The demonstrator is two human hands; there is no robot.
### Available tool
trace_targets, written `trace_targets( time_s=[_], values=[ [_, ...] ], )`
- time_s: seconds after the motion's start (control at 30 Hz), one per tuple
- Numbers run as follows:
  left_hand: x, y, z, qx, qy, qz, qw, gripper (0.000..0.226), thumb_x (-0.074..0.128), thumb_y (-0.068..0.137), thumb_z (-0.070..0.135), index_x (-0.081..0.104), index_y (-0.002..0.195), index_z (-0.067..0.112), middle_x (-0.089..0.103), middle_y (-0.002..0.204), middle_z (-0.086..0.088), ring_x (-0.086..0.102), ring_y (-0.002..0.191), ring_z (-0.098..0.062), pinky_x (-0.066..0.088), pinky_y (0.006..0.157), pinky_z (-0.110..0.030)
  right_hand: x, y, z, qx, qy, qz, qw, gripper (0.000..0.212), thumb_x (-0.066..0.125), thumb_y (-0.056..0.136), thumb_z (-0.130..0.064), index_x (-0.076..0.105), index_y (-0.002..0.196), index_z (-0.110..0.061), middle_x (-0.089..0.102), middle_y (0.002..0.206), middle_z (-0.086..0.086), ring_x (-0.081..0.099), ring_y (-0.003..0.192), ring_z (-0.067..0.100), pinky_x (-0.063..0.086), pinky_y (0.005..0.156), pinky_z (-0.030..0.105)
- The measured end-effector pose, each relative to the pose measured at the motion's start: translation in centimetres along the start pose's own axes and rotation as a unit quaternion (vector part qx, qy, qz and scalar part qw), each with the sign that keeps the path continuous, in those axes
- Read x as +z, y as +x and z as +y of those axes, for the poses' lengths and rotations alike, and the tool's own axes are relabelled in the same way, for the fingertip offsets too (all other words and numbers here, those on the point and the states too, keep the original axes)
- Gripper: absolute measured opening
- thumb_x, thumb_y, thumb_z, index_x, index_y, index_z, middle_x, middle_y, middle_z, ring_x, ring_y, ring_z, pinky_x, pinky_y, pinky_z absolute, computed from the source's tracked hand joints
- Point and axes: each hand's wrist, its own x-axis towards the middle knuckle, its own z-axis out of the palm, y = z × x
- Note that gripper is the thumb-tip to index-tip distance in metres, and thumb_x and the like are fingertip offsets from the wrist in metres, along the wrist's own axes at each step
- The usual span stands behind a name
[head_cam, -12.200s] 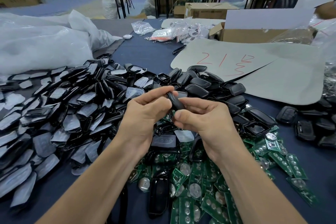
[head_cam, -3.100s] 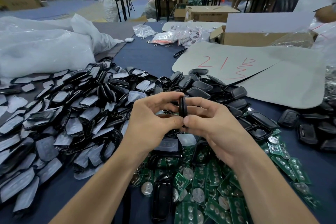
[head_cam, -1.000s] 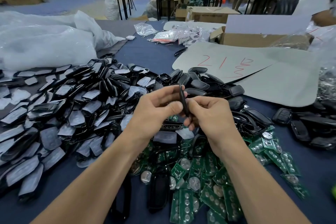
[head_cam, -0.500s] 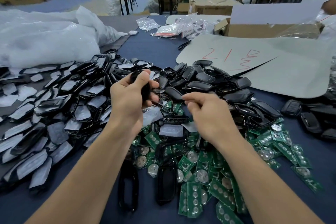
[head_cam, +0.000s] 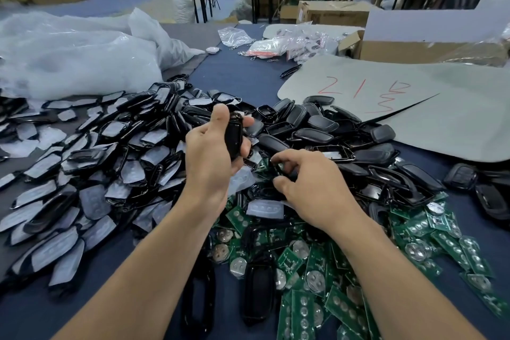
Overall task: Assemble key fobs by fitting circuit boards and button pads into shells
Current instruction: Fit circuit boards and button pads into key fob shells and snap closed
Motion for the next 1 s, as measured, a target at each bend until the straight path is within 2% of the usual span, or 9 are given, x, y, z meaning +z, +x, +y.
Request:
trace_targets(
  time_s=[0.07, 0.23, 0.37, 0.47, 0.57, 0.7, 0.8, 0.9, 1.0],
  values=[
    [0.0, -0.1, 0.0, 0.004, -0.007, 0.003, 1.0, 0.061, 0.04, 0.11, 0.049, 0.081, 0.077, 0.017, 0.058, 0.056, -0.003, 0.045, 0.045, -0.01, 0.03, 0.038, -0.019, 0.2, -0.2, -0.2, 0.004, 0.02, 0.0, 1.0, 0.032, 0.068, 0.094, -0.021, 0.071, 0.124, -0.034, 0.061, 0.092, -0.013, 0.055, 0.084, 0.006, 0.046, 0.082, 0.028],
    [0.0, -0.1, 0.0, 0.005, 0.006, -0.005, 1.0, 0.057, 0.043, 0.108, 0.047, 0.082, 0.079, 0.019, 0.058, 0.057, -0.003, 0.048, 0.049, -0.011, 0.031, 0.039, -0.018, 0.2, -0.5, -0.8, 0.025, -0.051, 0.117, 0.992, 0.031, 0.057, 0.099, -0.02, 0.073, 0.122, -0.034, 0.073, 0.103, -0.003, 0.064, 0.098, 0.025, 0.047, 0.101, 0.04],
    [-0.2, -0.2, 0.0, 0.009, 0.012, -0.02, 1.0, 0.055, 0.042, 0.109, 0.045, 0.082, 0.083, 0.018, 0.059, 0.058, -0.005, 0.046, 0.046, -0.01, 0.031, 0.039, -0.018, -1.0, -0.7, -0.6, 0.074, 0.052, 0.288, 0.953, 0.051, 0.072, 0.093, -0.014, 0.062, 0.135, -0.041, 0.055, 0.108, -0.009, 0.062, 0.089, 0.012, 0.037, 0.095, 0.012],
    [-0.1, -0.2, -0.1, 0.021, -0.003, -0.036, 0.999, 0.054, 0.042, 0.106, 0.047, 0.081, 0.089, 0.014, 0.059, 0.059, -0.005, 0.046, 0.045, -0.01, 0.032, 0.04, -0.018, -0.1, -0.8, -1.1, -0.03, 0.059, 0.166, 0.984, 0.026, 0.067, 0.097, -0.014, 0.078, 0.109, -0.034, 0.071, 0.096, -0.014, 0.062, 0.079, -0.005, 0.046, 0.079, 0.009],
    [0.0, -0.2, -0.3, 0.026, -0.004, -0.046, 0.999, 0.048, 0.041, 0.1, 0.039, 0.082, 0.086, 0.016, 0.058, 0.059, -0.007, 0.046, 0.05, -0.012, 0.031, 0.04, -0.018, 1.2, -0.6, -0.9, -0.046, -0.008, 0.023, 0.999, 0.037, 0.054, 0.098, -0.009, 0.073, 0.125, -0.026, 0.07, 0.103, -0.004, 0.063, 0.09, 0.015, 0.049, 0.078, 0.022],
    [-0.3, -0.1, -0.4, 0.019, -0.024, -0.063, 0.998, 0.047, 0.038, 0.088, 0.024, 0.075, 0.095, -0.004, 0.062, 0.064, -0.014, 0.045, 0.048, -0.013, 0.031, 0.04, -0.018, 1.2, -0.1, -0.2, -0.063, -0.105, -0.002, 0.992, 0.053, 0.055, 0.093, -0.004, 0.057, 0.146, -0.014, 0.064, 0.131, 0.007, 0.049, 0.12, 0.036, 0.045, 0.1, 0.047],
    [-0.2, -0.1, -0.4, 0.024, -0.015, -0.069, 0.997, 0.044, 0.039, 0.089, 0.024, 0.08, 0.086, 0.01, 0.06, 0.062, -0.017, 0.034, 0.044, -0.015, 0.023, 0.04, -0.025, 1.5, 0.0, 0.1, -0.055, -0.142, -0.018, 0.988, 0.056, 0.052, 0.096, -0.018, 0.045, 0.152, -0.024, 0.054, 0.143, -0.001, 0.046, 0.126, 0.029, 0.033, 0.105, 0.043],
    [-0.2, -0.1, -0.3, 0.024, -0.014, -0.059, 0.998, 0.042, 0.039, 0.088, 0.023, 0.076, 0.089, 0.004, 0.063, 0.064, -0.019, 0.033, 0.046, -0.017, 0.023, 0.041, -0.027, 1.5, 0.0, 0.2, -0.064, -0.21, -0.008, 0.976, 0.05, 0.051, 0.099, -0.029, 0.049, 0.148, -0.023, 0.05, 0.131, 0.003, 0.048, 0.118, 0.03, 0.035, 0.101, 0.043],
    [-0.2, -0.2, -0.3, 0.018, -0.017, -0.049, 0.998, 0.043, 0.038, 0.09, 0.021, 0.078, 0.088, 0.009, 0.063, 0.065, -0.018, 0.033, 0.048, -0.017, 0.022, 0.044, -0.03, 1.0, 0.1, 0.1, -0.043, -0.166, 0.022, 0.985, 0.03, 0.05, 0.101, -0.027, 0.066, 0.126, -0.025, 0.057, 0.117, 0.001, 0.056, 0.106, 0.028, 0.041, 0.095, 0.041]
  ],
)
